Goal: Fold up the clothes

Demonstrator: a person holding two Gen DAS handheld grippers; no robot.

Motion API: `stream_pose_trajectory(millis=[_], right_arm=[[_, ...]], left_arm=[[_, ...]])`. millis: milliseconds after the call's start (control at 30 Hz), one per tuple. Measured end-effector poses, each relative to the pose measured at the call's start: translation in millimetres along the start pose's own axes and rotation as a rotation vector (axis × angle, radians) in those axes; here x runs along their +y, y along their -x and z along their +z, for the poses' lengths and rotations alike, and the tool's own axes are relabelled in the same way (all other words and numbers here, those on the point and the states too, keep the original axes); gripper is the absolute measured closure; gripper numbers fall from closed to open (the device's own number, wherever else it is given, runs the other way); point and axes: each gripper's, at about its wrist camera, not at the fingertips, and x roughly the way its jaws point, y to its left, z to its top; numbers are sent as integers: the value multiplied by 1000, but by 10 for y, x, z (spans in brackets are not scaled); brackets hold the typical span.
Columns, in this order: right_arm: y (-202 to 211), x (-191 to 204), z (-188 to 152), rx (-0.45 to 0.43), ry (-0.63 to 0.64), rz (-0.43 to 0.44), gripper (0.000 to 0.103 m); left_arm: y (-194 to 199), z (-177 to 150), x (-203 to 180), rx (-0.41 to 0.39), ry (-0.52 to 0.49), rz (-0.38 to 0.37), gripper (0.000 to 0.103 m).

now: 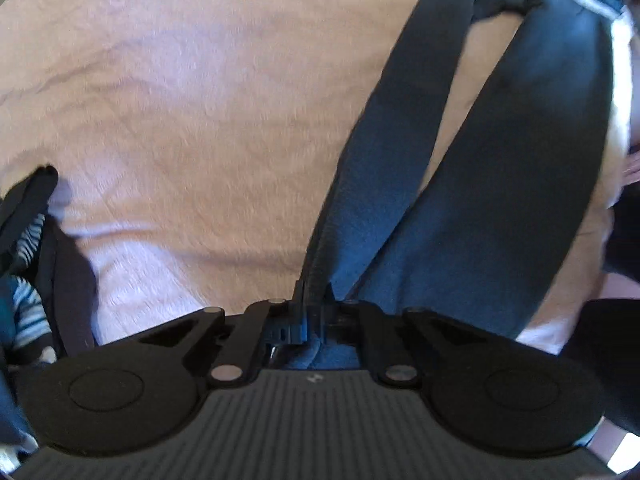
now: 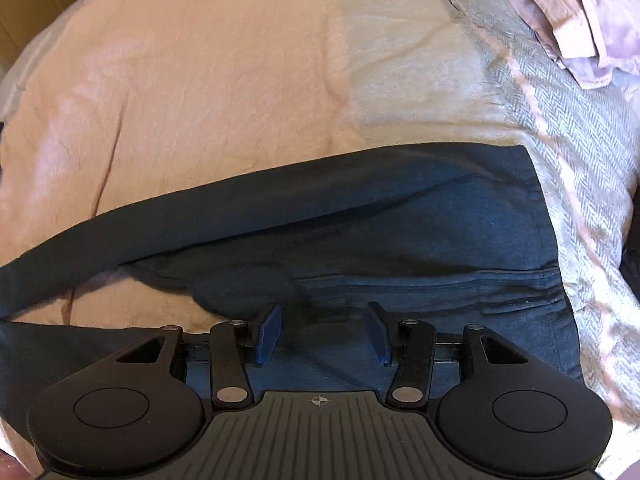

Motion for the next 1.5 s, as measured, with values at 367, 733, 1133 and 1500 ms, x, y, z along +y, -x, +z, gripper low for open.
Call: stream_pose_trajectory(millis=[367, 733, 1133, 1500], right_arm=[[-4, -95, 360, -19, 3, -59, 53], [-145, -850, 482, 5, -104, -106, 53], [-686, -2208, 1076, -65, -111, -34, 43], [-778, -2940, 1307, -131, -117, 238, 87]], left_arm=[[25, 858, 1516, -63, 241, 106, 83], [-280, 1385, 1067, -72, 113, 264, 66], [-855, 2251, -257, -106, -82, 153, 61], [-1170, 2576, -1065, -46, -217, 126, 62]])
